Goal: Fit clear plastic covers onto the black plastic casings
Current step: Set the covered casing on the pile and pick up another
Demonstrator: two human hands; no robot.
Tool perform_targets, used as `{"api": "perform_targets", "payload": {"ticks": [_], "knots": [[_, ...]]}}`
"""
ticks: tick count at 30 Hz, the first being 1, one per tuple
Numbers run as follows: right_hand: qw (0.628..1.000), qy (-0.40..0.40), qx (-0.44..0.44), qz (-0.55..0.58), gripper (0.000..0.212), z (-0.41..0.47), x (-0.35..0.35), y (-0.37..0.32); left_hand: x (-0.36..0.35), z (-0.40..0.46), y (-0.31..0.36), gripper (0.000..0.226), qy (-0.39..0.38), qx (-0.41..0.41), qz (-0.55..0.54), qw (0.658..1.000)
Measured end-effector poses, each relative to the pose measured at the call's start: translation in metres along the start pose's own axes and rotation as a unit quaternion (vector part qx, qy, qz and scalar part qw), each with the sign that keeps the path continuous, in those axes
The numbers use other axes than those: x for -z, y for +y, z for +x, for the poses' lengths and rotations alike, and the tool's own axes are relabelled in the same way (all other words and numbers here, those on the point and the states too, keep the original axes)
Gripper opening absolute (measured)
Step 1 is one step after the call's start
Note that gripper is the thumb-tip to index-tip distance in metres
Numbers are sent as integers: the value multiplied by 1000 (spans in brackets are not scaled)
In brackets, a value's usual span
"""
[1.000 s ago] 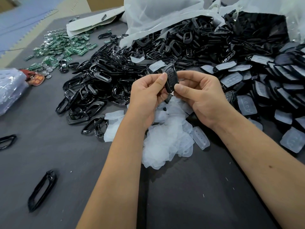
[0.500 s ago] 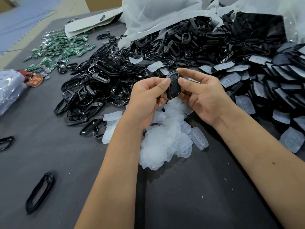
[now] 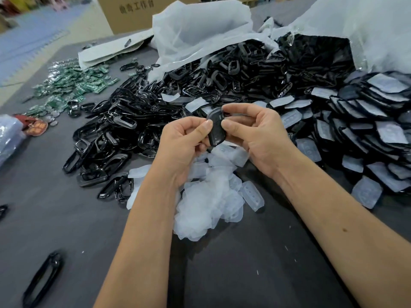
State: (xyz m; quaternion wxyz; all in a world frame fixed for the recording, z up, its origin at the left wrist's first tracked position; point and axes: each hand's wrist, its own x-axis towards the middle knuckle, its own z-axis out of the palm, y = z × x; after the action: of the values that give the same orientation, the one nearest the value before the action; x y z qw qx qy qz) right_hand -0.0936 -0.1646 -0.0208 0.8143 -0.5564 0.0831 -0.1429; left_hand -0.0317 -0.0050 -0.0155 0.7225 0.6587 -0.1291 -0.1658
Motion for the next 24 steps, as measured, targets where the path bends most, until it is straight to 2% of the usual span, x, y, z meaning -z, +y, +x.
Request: {"api": "perform_targets", "payload": {"ticks": [3,5,7,10,13,16,18,21,24], "knots": [[999,-18,23,-33,36,-5,5,-12,-2,-3,4,18,-8,4,-11,1000],[991,-6,69,-118,36,-8,11,-22,-10,-3,10,13,-9,12,-7,1000],[963,21,130,-235,34,-11,21,-36,-25,-1,17,8,6,8,55,998],[887,81,211,-401,28,-13,38,-61,-60,7,29,20,3,-76,215,974],[779,150,262,-550,28,-16,59,-90,-112,10,36,43,-1,-198,358,912],[696,207,256,-638,33,-20,89,-115,-166,8,31,50,-57,-261,374,888],[664,233,234,-671,34,-21,108,-125,-190,10,24,51,-106,-258,404,871],[640,232,152,-717,37,-22,133,-132,-211,10,11,39,-119,-258,443,851],[641,218,112,-727,37,-23,142,-135,-214,5,4,29,-96,-259,438,855]]}}
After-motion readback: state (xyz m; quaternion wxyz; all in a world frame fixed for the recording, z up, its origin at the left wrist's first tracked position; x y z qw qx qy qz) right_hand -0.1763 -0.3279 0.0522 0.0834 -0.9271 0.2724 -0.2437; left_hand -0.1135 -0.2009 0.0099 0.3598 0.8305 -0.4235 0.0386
